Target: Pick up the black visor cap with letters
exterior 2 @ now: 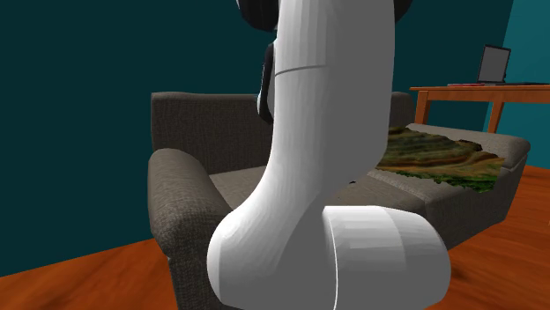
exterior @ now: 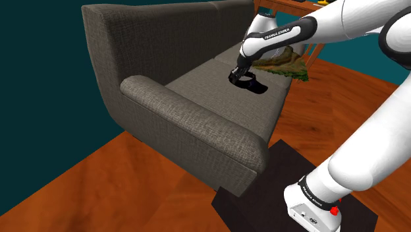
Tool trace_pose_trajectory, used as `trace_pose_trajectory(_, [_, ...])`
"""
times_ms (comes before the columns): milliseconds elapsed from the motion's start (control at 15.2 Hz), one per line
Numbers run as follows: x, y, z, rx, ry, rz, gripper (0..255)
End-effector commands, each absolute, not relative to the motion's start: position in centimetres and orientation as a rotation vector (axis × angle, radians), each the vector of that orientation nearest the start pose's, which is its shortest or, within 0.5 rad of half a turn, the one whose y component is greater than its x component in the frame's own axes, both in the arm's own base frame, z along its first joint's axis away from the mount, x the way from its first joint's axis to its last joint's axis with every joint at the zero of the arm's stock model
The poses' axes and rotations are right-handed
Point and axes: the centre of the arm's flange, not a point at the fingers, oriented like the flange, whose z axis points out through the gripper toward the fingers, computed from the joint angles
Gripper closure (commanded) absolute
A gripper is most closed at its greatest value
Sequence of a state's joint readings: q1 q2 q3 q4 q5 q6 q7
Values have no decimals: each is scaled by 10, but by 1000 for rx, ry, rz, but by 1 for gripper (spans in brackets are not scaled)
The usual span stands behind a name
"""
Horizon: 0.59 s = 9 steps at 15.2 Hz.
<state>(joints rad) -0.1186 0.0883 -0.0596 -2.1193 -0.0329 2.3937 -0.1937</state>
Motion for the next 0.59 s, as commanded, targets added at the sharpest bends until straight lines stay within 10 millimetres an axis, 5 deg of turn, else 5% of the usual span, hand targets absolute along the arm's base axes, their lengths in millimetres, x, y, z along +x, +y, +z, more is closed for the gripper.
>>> trace_pose_trajectory(0, [565, -102, 400, -3192, -61, -284, 255])
trace_pose_trajectory(528, [565, -102, 433, -3192, -61, -284, 255])
